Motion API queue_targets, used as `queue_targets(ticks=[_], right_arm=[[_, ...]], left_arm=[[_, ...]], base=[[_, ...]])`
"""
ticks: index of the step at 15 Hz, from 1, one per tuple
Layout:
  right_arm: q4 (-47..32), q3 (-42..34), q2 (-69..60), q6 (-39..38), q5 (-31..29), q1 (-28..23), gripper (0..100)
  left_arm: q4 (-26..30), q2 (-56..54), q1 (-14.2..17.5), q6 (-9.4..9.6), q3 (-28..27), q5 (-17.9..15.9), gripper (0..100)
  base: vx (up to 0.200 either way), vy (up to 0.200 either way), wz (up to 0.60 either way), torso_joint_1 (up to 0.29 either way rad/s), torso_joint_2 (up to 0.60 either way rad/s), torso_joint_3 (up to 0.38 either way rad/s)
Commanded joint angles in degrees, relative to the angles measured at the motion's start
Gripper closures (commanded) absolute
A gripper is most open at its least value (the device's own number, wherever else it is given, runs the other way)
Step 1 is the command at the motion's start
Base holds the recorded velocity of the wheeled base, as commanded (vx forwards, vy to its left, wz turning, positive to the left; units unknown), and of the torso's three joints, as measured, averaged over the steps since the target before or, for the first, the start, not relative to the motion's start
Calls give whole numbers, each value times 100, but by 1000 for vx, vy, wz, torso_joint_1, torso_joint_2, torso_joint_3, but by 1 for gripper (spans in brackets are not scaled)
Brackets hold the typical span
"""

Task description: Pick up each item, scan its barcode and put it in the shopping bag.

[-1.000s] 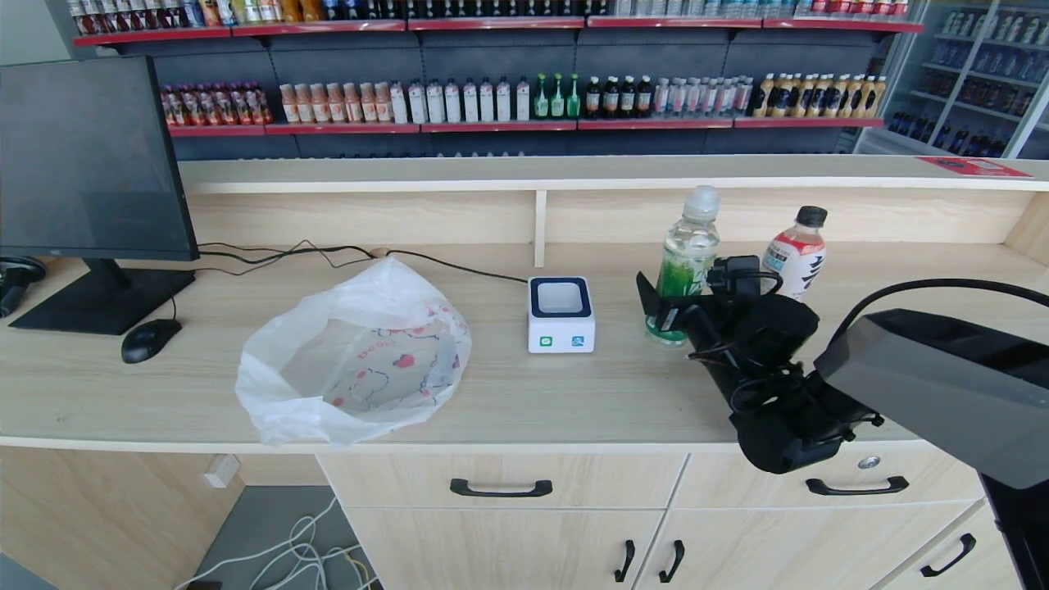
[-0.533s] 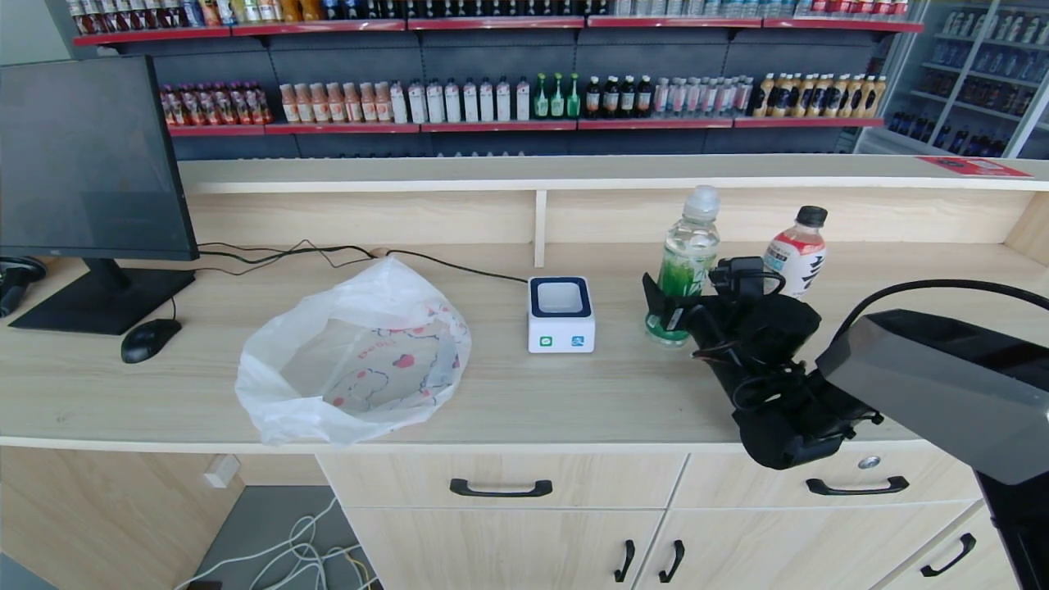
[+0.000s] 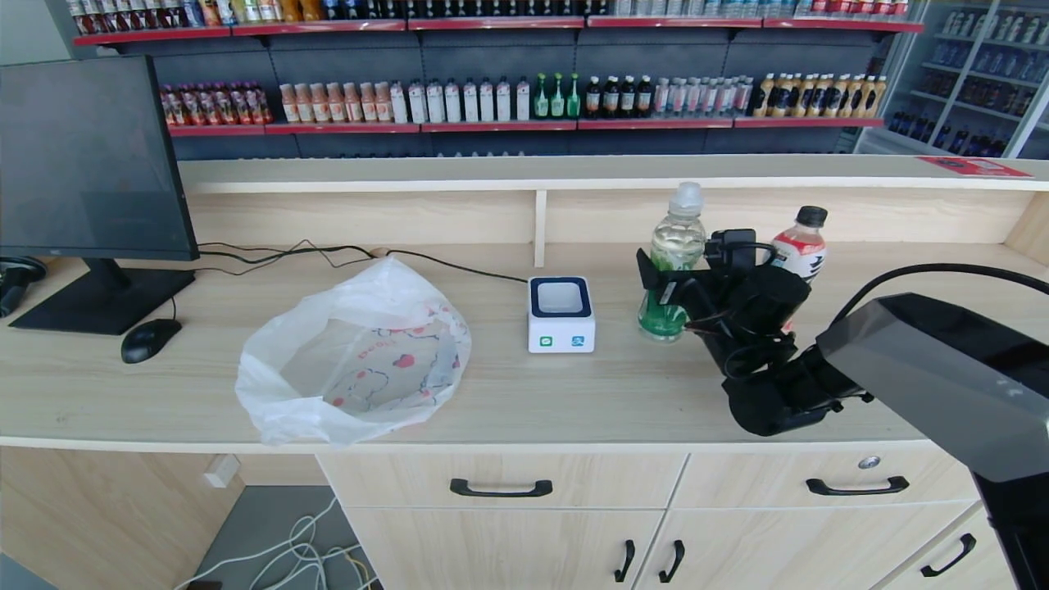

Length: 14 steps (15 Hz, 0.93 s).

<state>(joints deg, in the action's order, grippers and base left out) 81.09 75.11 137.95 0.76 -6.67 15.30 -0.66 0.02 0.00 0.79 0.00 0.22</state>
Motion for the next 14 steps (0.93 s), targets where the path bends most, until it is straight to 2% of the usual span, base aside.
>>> queue_targets(ticks=[1, 2, 14], right_arm=[[3, 48, -14, 4, -1, -1, 0], [3, 48, -14, 4, -1, -1, 100], [-32, 145, -119, 4, 52, -1, 100]], left_arm=[[-4, 6, 0, 0, 0, 4, 0], [-4, 6, 0, 0, 0, 4, 0], [-4, 6, 0, 0, 0, 4, 0]], base=[[0, 0, 0, 0, 0, 0], [0, 0, 0, 0, 0, 0], [0, 0, 0, 0, 0, 0]])
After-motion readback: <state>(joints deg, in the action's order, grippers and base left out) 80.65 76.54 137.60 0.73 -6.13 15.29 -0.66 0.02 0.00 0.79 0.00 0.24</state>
